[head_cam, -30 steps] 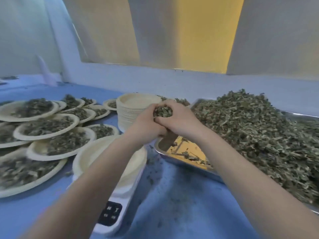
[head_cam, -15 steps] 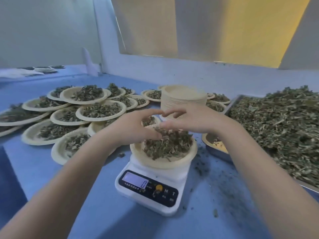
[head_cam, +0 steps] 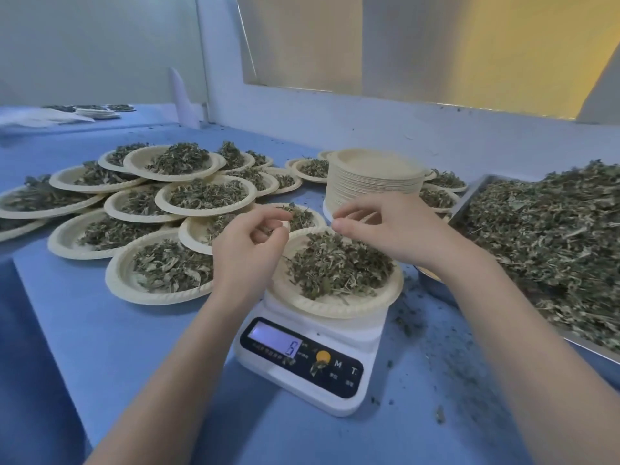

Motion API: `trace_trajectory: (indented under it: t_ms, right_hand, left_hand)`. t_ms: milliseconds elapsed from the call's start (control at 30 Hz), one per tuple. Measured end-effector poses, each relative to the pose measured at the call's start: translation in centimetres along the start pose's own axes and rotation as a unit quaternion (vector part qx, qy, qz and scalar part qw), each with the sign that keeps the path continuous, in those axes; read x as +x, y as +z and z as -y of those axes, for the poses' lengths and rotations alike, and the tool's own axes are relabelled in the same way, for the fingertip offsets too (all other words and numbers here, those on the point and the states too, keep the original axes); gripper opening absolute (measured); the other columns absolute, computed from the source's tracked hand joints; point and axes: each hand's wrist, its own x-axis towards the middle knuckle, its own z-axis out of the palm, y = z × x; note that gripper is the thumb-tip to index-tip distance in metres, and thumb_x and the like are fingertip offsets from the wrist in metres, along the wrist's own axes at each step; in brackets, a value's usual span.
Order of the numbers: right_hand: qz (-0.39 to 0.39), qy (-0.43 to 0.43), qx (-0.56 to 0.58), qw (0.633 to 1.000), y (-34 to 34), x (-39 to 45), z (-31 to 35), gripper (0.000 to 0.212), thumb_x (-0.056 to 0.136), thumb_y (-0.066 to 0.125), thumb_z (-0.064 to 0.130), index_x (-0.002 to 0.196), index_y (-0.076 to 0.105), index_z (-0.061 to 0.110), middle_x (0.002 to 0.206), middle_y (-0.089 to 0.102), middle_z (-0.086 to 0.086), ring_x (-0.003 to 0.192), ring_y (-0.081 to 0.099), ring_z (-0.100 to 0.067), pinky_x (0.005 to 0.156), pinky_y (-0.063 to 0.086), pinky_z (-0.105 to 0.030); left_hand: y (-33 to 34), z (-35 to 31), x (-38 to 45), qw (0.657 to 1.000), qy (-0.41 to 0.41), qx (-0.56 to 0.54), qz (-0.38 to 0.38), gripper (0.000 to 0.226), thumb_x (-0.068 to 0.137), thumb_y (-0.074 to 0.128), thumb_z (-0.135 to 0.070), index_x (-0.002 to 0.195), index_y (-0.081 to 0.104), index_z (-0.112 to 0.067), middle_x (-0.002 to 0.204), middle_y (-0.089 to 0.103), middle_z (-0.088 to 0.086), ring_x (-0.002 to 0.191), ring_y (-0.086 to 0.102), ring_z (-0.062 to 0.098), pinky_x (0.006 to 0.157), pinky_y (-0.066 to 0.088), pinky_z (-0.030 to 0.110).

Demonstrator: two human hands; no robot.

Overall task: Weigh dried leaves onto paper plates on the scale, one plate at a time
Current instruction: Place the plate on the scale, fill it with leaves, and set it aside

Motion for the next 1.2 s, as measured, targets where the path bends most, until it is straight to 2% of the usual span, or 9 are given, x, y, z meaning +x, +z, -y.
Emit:
trace_trajectory:
  t_ms: [200,533,667,733,867,933,1033,1133,1200]
  right_hand:
    - [0.024,-0.004,-0.003,1.000,0.3,0.0,0.1,0.026,0.085,0.060,0.052,0.106,0.067,0.039,0.106,0.066,0.013,0.098,0.059,-0.003,0.088,0.045,-0.026]
    - [0.041,0.011,0.007,0.999,-0.7,-0.1,-1.1,0.035,0.082,0.060,0.057,0.112,0.063,0.039,0.111,0.063,0.011,0.100,0.058,-0.004,0.076,0.041,-0.018]
    - [0.036,0.029,0.010,0.999,-1.1,-0.2,-1.5,0.044,0.081,0.060,0.058,0.120,0.060,0.037,0.114,0.062,0.010,0.103,0.057,-0.006,0.084,0.039,-0.022]
    - [0.035,0.023,0.016,0.999,-1.2,-0.3,-1.5,0.043,0.081,0.062,0.056,0.119,0.061,0.036,0.115,0.062,0.009,0.103,0.058,-0.006,0.084,0.041,-0.020]
    - [0.022,0.017,0.036,0.999,-2.8,-1.4,-2.3,0.030,0.085,0.063,0.048,0.114,0.063,0.039,0.104,0.064,0.013,0.077,0.060,0.008,0.053,0.039,-0.006]
    - [0.004,0.026,-0.001,1.000,-4.5,-2.4,-3.8,0.025,0.087,0.061,0.046,0.110,0.063,0.040,0.102,0.064,0.015,0.085,0.058,0.007,0.063,0.041,-0.010]
    - [-0.001,0.061,-0.057,0.997,-7.2,-4.4,-7.0,0.018,0.088,0.060,0.042,0.106,0.062,0.039,0.101,0.065,0.012,0.081,0.055,0.007,0.067,0.040,-0.013]
    - [0.007,0.136,-0.126,0.983,-9.4,-6.8,-11.0,0.028,0.088,0.060,0.043,0.115,0.061,0.034,0.108,0.066,0.005,0.092,0.061,-0.011,0.078,0.045,-0.026]
    - [0.036,0.191,-0.191,0.962,-10.5,-8.5,-13.4,0.043,0.087,0.059,0.050,0.126,0.056,0.031,0.114,0.064,0.002,0.099,0.058,-0.014,0.085,0.043,-0.027]
  left_hand:
    - [-0.7,1.2,-0.9,1.000,-0.009,0.015,-0.009,0.021,0.083,0.063,-0.016,0.094,0.070,-0.032,0.086,0.062,-0.004,0.070,0.048,0.009,0.069,0.040,0.024]
    - [-1.0,1.8,-1.1,0.999,-0.017,0.038,-0.018,0.021,0.082,0.063,-0.017,0.094,0.067,-0.034,0.087,0.062,-0.005,0.066,0.048,0.004,0.071,0.042,0.026]
    - [-0.3,0.4,-1.4,0.986,0.085,0.143,-0.013,0.024,0.083,0.063,-0.013,0.104,0.066,-0.025,0.100,0.059,-0.004,0.095,0.050,0.014,0.082,0.038,0.027]
    - [0.8,-1.1,-1.3,0.965,0.165,0.203,0.009,0.025,0.083,0.065,-0.012,0.107,0.068,-0.018,0.105,0.059,0.002,0.104,0.048,0.022,0.086,0.031,0.022]
    - [5.0,-5.0,-1.7,0.944,0.229,0.222,0.091,0.035,0.081,0.061,-0.014,0.115,0.065,-0.018,0.109,0.058,0.004,0.106,0.044,0.024,0.088,0.029,0.023]
    - [7.9,-6.7,-2.4,0.942,0.223,0.208,0.142,0.040,0.081,0.057,-0.014,0.121,0.061,-0.021,0.112,0.057,0.005,0.108,0.043,0.025,0.090,0.031,0.027]
    - [12.5,-8.7,-3.6,0.938,0.208,0.185,0.207,0.041,0.081,0.055,-0.013,0.122,0.059,-0.017,0.108,0.055,0.010,0.106,0.045,0.030,0.091,0.035,0.036]
    - [17.0,-9.7,-5.2,0.924,0.165,0.211,0.272,0.038,0.085,0.054,-0.017,0.123,0.052,-0.015,0.114,0.050,0.012,0.111,0.044,0.032,0.093,0.038,0.040]
    - [19.6,-10.1,-6.2,0.899,0.134,0.256,0.328,0.042,0.088,0.053,-0.021,0.128,0.045,-0.012,0.124,0.045,0.015,0.118,0.041,0.034,0.097,0.037,0.041]
